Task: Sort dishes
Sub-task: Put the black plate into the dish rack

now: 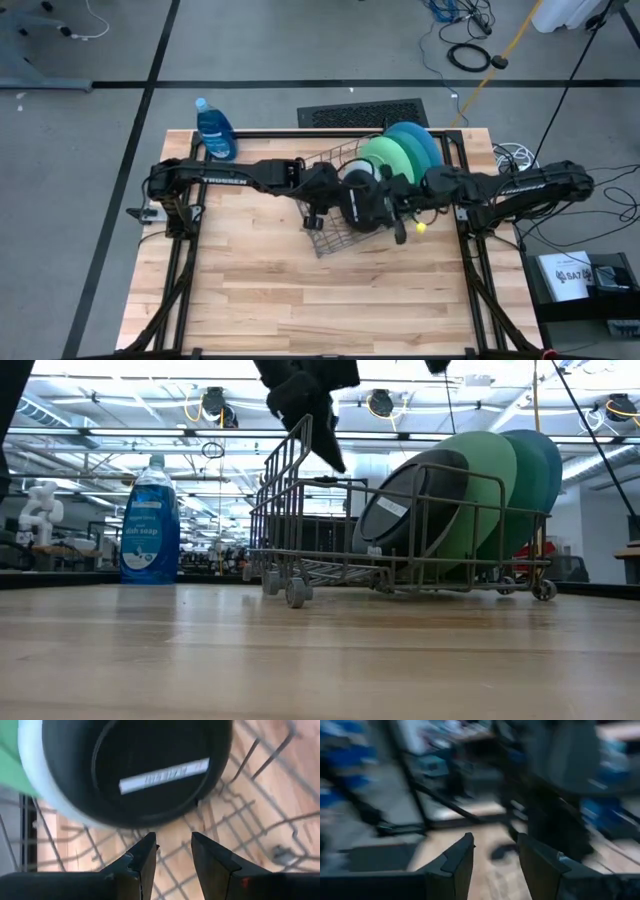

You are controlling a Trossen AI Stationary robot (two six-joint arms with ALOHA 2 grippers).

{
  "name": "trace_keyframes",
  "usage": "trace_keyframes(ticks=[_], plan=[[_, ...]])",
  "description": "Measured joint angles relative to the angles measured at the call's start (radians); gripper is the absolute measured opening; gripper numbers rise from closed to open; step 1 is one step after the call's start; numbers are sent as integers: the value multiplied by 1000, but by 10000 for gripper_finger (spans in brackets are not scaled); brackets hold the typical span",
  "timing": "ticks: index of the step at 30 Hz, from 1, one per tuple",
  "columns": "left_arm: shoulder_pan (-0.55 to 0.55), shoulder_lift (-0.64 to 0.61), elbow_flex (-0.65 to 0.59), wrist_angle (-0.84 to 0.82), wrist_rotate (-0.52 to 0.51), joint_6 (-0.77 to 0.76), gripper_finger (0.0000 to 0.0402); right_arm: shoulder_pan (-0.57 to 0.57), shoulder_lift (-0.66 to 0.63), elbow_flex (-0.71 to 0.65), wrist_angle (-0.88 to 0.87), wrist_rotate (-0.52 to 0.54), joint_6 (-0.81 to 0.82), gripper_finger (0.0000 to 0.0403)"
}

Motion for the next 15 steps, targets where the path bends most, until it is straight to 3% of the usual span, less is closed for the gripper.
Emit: trace_keyframes(ticks=[3,6,10,15], plan=[[-14,-7,-1,49,0,3,127,7,22,0,134,-137,-14,146],[-30,-52,-24,144,-1,9,127,7,37,0,206,-179,-5,146],[-50,-167,-83,307,-23,6,127,4,42,1,152,-60,-31,154],[-47,-354,-223,372,-81,-30,127,17,39,113,-248,141,3,195]])
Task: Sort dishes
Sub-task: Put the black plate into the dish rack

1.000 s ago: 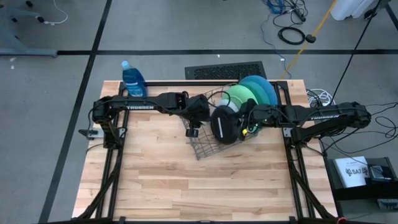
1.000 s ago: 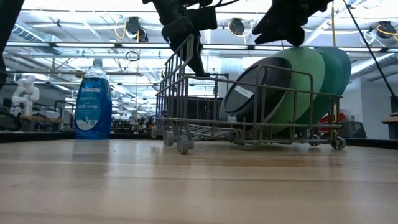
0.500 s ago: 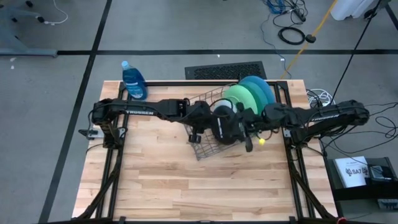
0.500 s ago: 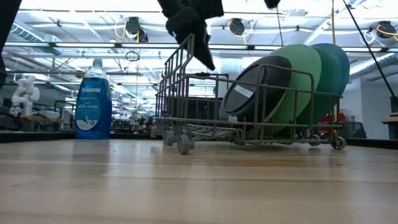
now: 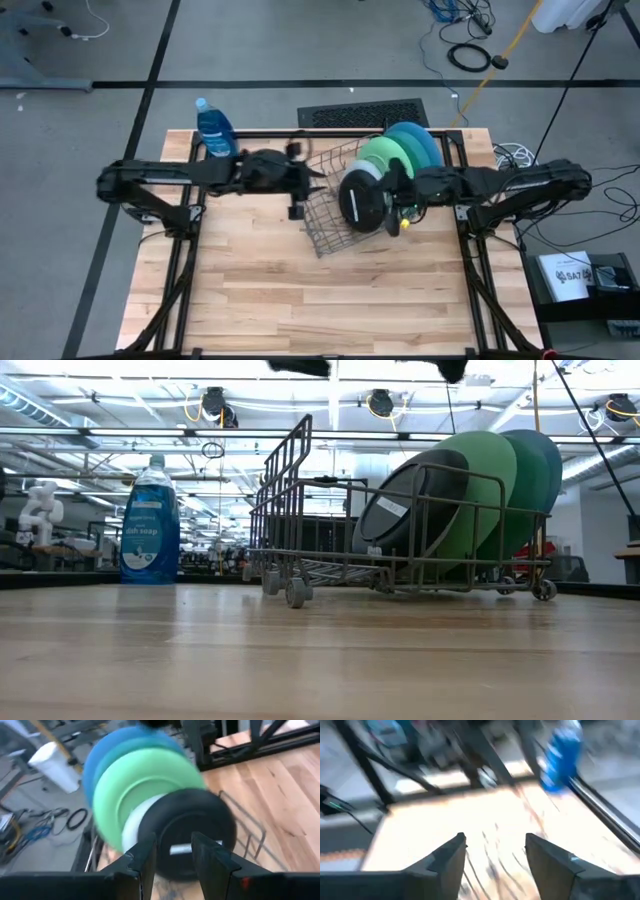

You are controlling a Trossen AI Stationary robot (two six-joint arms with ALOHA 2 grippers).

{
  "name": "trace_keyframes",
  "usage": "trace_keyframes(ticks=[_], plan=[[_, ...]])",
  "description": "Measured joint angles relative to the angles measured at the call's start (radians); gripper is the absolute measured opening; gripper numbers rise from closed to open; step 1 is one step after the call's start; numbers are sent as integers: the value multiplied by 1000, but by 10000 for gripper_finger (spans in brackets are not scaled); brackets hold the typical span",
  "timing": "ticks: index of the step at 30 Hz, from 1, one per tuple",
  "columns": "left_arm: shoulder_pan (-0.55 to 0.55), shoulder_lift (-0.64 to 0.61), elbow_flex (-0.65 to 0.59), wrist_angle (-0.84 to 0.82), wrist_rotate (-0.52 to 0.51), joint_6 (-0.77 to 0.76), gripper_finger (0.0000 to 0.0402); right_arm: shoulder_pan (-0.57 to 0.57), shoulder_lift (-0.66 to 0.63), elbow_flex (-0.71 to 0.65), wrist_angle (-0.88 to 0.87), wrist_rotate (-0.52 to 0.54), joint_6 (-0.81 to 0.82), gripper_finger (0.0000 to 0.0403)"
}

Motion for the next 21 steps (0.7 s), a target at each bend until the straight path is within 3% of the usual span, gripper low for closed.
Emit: trace_keyframes(ticks=[5,9,13,21], plan=[[21,-156,-245,151,-34,-66,127,31,56,194,-440,152,189,230],[30,-210,-384,298,-26,-90,127,45,121,255,-654,170,424,226],[30,-206,-448,338,-24,-116,127,68,177,236,-709,145,581,213],[44,-200,-451,352,-19,-70,127,69,202,227,-737,187,791,212]])
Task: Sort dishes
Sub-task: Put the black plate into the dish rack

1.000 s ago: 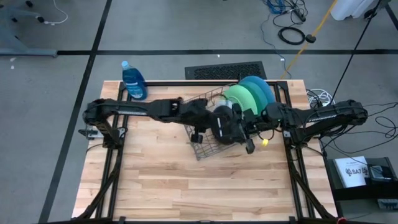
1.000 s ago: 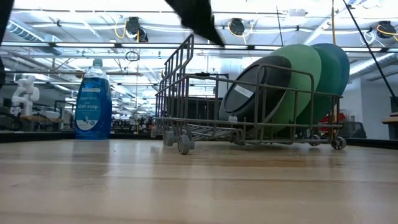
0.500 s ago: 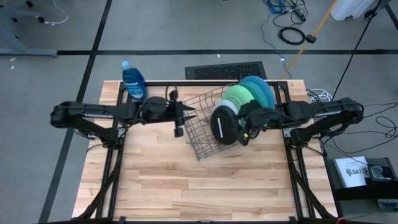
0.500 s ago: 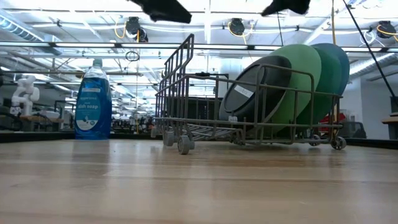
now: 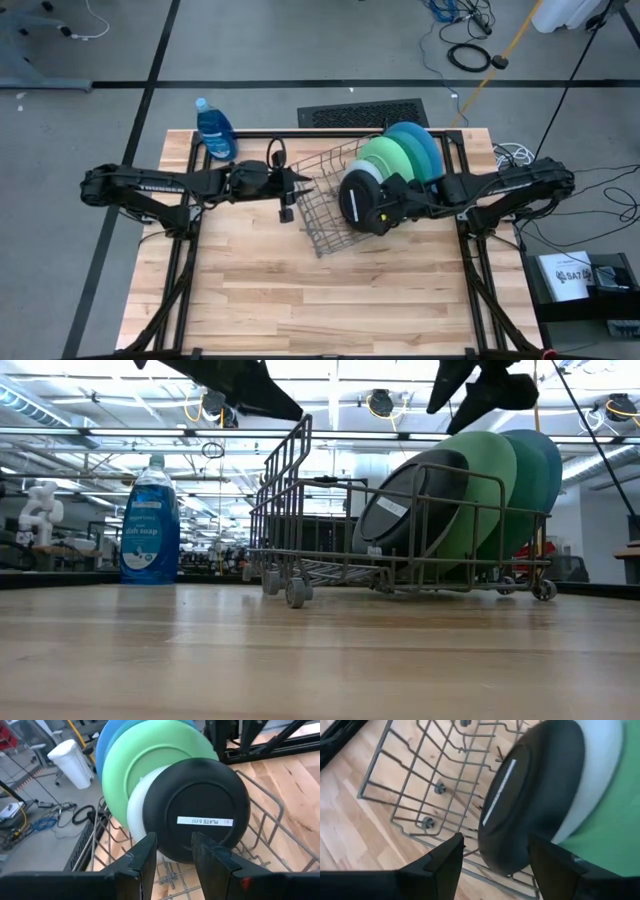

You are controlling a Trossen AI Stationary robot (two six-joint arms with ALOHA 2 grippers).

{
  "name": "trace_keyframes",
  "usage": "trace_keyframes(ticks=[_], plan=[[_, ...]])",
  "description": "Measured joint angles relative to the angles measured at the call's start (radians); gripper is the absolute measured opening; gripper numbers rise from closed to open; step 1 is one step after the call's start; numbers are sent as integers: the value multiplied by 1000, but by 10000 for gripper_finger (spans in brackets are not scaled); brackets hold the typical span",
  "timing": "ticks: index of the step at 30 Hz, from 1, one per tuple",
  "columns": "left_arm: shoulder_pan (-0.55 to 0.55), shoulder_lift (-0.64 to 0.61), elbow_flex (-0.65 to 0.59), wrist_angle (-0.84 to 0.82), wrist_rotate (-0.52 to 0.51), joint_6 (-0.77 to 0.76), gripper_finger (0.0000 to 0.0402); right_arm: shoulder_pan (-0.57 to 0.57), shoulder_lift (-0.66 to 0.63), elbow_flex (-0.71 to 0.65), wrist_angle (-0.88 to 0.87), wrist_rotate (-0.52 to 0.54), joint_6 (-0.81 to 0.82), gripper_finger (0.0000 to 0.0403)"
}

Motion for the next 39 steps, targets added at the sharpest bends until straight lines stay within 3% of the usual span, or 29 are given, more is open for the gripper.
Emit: trace_keyframes(ticks=[15,29,34,39], plan=[[6,0,0,2,62,21,127,6,67,0,-124,15,167,212],[6,0,0,10,79,20,127,-24,127,1,45,35,8,210],[6,0,0,9,79,20,127,-45,171,1,131,34,-88,186],[6,0,1,9,79,20,127,-55,177,0,171,33,-120,123]])
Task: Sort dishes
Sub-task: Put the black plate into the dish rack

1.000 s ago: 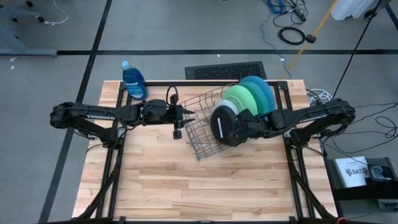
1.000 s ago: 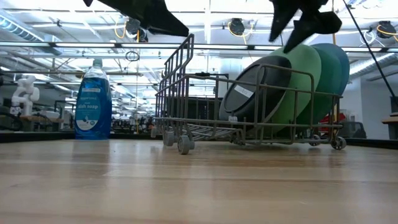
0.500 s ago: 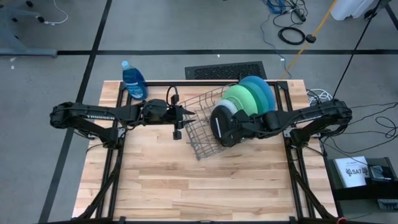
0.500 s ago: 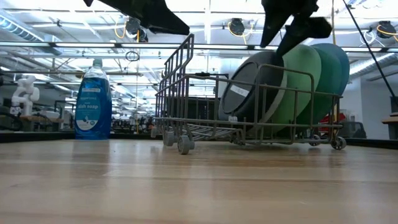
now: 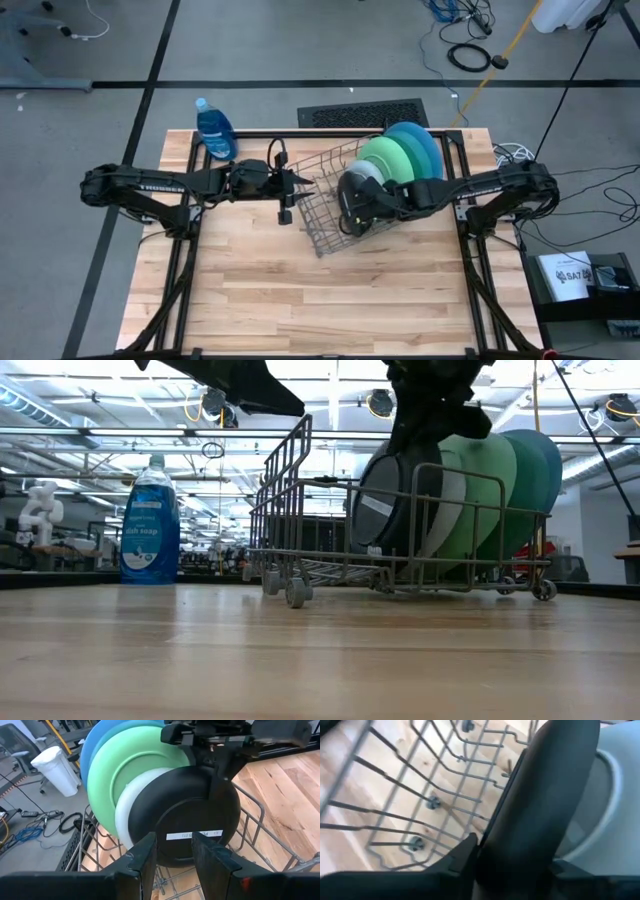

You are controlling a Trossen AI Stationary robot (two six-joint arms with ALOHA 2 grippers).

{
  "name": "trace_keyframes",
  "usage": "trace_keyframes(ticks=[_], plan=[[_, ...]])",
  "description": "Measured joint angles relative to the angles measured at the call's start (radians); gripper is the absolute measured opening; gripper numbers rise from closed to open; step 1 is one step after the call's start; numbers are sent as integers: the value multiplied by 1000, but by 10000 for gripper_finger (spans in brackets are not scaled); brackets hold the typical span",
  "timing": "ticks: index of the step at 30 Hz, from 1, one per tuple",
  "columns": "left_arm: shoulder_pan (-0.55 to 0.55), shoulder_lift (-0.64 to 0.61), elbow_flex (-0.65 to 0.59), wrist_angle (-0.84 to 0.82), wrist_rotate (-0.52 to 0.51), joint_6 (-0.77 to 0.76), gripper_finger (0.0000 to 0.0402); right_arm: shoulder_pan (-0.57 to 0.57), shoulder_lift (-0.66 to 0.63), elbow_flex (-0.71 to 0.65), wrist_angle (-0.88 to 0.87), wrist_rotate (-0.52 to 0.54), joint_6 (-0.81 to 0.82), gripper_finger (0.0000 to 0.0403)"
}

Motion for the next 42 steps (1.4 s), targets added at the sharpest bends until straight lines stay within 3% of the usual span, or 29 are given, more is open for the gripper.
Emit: trace_keyframes(ticks=[7,18,29,42], plan=[[0,0,0,0,0,0,127,1,-22,-1,30,-48,11,28],[0,0,0,0,0,0,127,1,-70,2,78,-16,-69,24],[0,0,0,0,0,0,127,-17,-60,0,101,-90,-159,26],[0,0,0,-19,28,-2,127,-31,-30,0,137,-141,-124,25]])
